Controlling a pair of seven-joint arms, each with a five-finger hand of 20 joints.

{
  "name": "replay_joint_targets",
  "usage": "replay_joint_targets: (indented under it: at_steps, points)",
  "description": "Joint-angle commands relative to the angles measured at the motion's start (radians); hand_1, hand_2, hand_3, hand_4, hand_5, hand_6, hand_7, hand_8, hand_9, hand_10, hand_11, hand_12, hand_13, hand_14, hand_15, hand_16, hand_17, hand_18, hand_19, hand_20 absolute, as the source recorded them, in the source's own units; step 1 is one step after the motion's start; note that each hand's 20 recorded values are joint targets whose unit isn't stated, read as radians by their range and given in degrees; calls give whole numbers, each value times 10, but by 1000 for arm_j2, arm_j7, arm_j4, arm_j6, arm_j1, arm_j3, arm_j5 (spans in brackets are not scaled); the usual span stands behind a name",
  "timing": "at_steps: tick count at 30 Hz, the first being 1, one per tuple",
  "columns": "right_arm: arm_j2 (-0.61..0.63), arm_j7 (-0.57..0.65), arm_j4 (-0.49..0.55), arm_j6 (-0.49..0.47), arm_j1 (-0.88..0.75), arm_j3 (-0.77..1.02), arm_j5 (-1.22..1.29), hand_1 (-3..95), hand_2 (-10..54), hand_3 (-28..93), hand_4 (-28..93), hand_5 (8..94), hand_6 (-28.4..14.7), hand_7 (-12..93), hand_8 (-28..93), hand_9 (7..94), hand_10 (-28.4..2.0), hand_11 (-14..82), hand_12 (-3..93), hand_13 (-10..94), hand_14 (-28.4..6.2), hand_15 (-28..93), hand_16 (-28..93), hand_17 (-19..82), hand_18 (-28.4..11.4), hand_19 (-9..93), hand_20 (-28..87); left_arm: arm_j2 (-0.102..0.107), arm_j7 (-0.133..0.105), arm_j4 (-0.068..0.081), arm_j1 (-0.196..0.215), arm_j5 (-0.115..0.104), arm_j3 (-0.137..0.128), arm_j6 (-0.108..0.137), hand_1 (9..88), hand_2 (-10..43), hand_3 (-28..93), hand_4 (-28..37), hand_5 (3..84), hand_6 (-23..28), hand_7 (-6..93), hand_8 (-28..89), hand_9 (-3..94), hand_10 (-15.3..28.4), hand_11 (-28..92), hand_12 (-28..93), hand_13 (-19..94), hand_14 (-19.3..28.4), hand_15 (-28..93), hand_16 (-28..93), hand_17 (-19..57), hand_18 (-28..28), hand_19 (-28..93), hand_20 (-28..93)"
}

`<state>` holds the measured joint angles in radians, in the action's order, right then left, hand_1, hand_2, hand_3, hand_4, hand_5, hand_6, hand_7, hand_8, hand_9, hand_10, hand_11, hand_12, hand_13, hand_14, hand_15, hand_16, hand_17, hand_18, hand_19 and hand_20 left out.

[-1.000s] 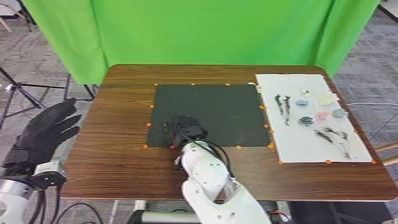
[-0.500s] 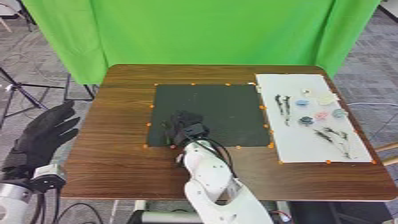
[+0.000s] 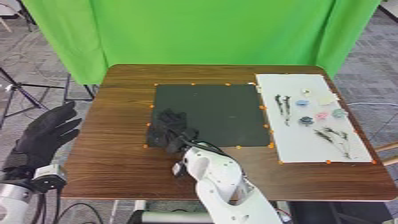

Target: Arrange flowers

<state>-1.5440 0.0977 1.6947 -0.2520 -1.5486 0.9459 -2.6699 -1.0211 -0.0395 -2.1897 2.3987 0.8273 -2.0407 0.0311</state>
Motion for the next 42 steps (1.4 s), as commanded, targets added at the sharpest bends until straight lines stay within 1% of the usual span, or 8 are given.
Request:
replay_joint_targets:
  at_steps: [1,5,9,17,25,31,38,42]
  points:
    - [-5,41,-28,31,11,-11,-58,127,289,900,-110,474,45,242,-162,193,-105,14,331,104,-103,-155,557,-144,-173,429,266,-2,3,-1,1,-2,4,2,236,-43,709,-283,255,23,249,-138,204,115,181,179,157,130,245,66,-104,185,384,117]
    - [-1,68,-36,10,20,-19,-78,84,293,886,-103,448,24,221,-150,171,-106,-3,340,92,-105,-170,559,-156,-173,423,260,-4,3,-1,3,-3,1,-5,236,-43,708,-283,257,24,248,-139,205,116,180,177,160,132,247,65,-103,186,386,117]
    - [-2,92,-52,-4,27,-20,-97,70,289,875,-100,433,20,216,-143,162,-112,-17,346,88,-108,-176,560,-161,-174,420,256,-5,4,-2,6,-2,-3,-1,235,-42,709,-283,258,24,248,-140,207,117,179,175,161,134,249,65,-103,187,387,118]
    - [1,122,-72,-5,32,-14,-115,49,290,872,-98,443,2,216,-138,168,-116,-20,350,91,-110,-179,560,-162,-175,424,253,-3,4,0,5,-2,0,-5,232,-42,712,-283,255,22,251,-141,207,113,178,172,164,130,242,61,-102,187,386,118]
    - [8,155,-83,10,36,-22,-142,51,282,880,-98,452,-4,220,-136,181,-122,-6,344,103,-113,-170,554,-157,-178,432,254,-9,0,-1,9,-1,-1,-6,232,-41,711,-283,252,20,254,-143,207,110,176,171,166,127,235,62,-101,186,385,117]
    - [0,153,-89,-4,35,-12,-149,51,279,882,-100,457,-8,223,-135,190,-125,5,332,112,-114,-160,544,-151,-180,437,255,-8,5,2,3,-2,2,-4,232,-41,711,-283,250,19,257,-144,206,109,176,172,166,124,232,64,-100,185,383,116]
    - [9,148,-86,-2,32,-8,-133,51,271,884,-103,459,-12,221,-134,198,-128,15,319,118,-120,-149,532,-150,-183,439,254,-13,-1,-3,11,0,2,-2,233,-41,711,-283,247,18,256,-143,203,105,174,173,167,120,226,65,-99,184,382,117]
    - [13,83,-76,30,28,0,-95,57,256,889,-106,450,1,235,-135,202,-129,20,315,121,-120,-143,525,-150,-185,441,253,-17,-1,-3,12,0,-2,0,231,-42,713,-283,245,17,254,-140,202,103,175,175,165,119,222,66,-99,183,380,115]
